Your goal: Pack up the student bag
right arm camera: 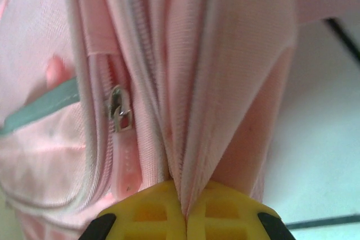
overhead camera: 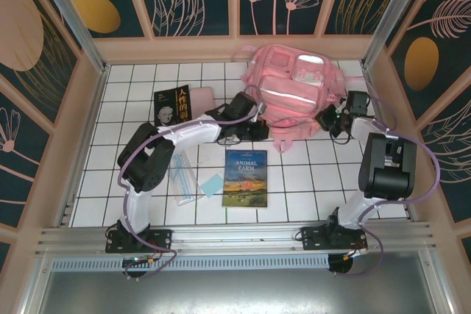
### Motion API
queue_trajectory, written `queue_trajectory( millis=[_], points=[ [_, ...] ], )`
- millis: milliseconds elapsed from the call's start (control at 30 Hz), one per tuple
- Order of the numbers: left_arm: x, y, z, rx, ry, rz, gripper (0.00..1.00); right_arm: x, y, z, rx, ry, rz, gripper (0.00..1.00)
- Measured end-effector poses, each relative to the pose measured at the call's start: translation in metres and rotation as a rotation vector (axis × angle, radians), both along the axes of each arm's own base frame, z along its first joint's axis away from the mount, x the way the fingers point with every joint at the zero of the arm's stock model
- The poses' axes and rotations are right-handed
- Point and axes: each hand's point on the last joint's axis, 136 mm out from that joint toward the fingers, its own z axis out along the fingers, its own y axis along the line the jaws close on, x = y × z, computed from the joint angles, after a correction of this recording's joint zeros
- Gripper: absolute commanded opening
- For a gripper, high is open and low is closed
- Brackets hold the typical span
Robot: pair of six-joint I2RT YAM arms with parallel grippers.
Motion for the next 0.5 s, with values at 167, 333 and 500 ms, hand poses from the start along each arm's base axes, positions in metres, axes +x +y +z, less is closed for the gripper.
queue_trajectory(
  millis=[167,333,500],
  points=[
    [-0.013,-0.043,0.01,-0.063,0.021,-0.064,0.0,0.017,-0.022,0.022,-0.112,-0.071,-0.062,0.81],
    [-0.012,-0.086,0.032,-0.148,0.007,-0.115,0.0,-0.011,-0.027,0.065,-0.174,-0.16,-0.097,0.99],
    [-0.01,-0.106,0.034,-0.189,0.009,-0.128,0.0,-0.053,-0.012,0.08,-0.12,-0.196,-0.087,0.99]
  ],
)
